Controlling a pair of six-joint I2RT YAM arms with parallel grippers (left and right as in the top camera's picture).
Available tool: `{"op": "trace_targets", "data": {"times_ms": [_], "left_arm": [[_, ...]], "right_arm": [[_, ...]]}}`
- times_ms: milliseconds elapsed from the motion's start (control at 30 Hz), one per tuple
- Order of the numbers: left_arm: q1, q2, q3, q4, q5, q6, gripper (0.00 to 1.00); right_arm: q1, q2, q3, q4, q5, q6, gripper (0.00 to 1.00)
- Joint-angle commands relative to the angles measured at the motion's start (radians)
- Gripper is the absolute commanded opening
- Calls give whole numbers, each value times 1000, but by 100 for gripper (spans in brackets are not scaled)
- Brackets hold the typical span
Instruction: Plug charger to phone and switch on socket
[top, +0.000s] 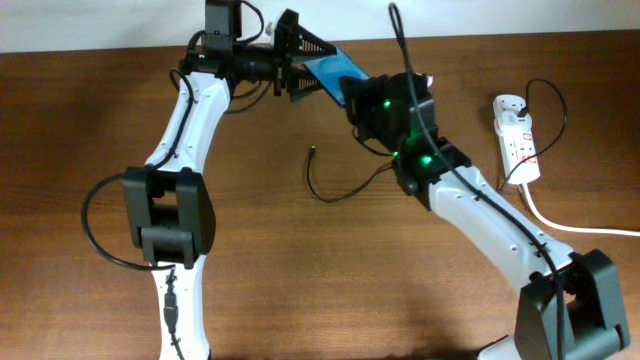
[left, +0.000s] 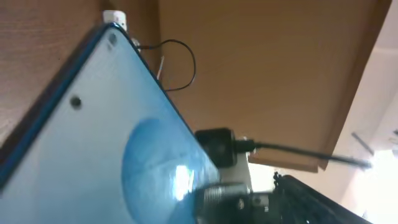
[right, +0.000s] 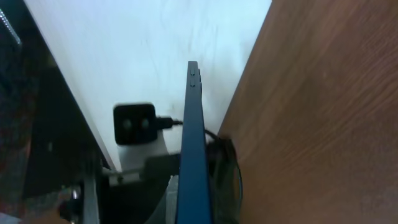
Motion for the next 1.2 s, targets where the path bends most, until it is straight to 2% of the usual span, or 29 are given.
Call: {"op": "trace_targets", "data": {"times_ms": [0,67,133,233,267,367,467,667,767,833,933,1000,1067,1167], "left_arm": [[6,-8,11,86,-42,-130,64],[6,-8,11,89,-83,-185,47],[6,-8,11,89,-97,-237,44],[6,-8,11,89,-104,-245,40],[6,-8,11,89,-108,-245,36],[6,-8,11,89,-134,-245,29],[5,-8,11,89,-165,-244,27],[1,-8,11,88,-217,-244,14],[-8,-8,11,88,-255,-244,0],[-8,-8,11,88,-266,-245,0],[-8,-8,11,88,-284,-245,0],[-8,-8,11,88,-288,-245,0],[-7,-8,11,88,-300,-244,0],[-4,-8,11,88,-321,-227,0]], "right_arm": [[21,-18,23,14,89,8,4],[23,-12,23,40,107,31,4],[43,20,23,118,156,67,4],[88,71,26,198,275,67,4],[99,81,32,206,271,67,4],[102,84,31,205,270,66,4],[100,84,31,205,272,66,4],[100,85,31,205,274,66,4],[100,85,31,205,267,66,4],[100,85,31,206,267,66,6],[100,85,31,206,267,66,18],[99,85,31,206,267,66,21],[99,85,31,205,264,64,34],[81,84,31,190,258,37,45]]}}
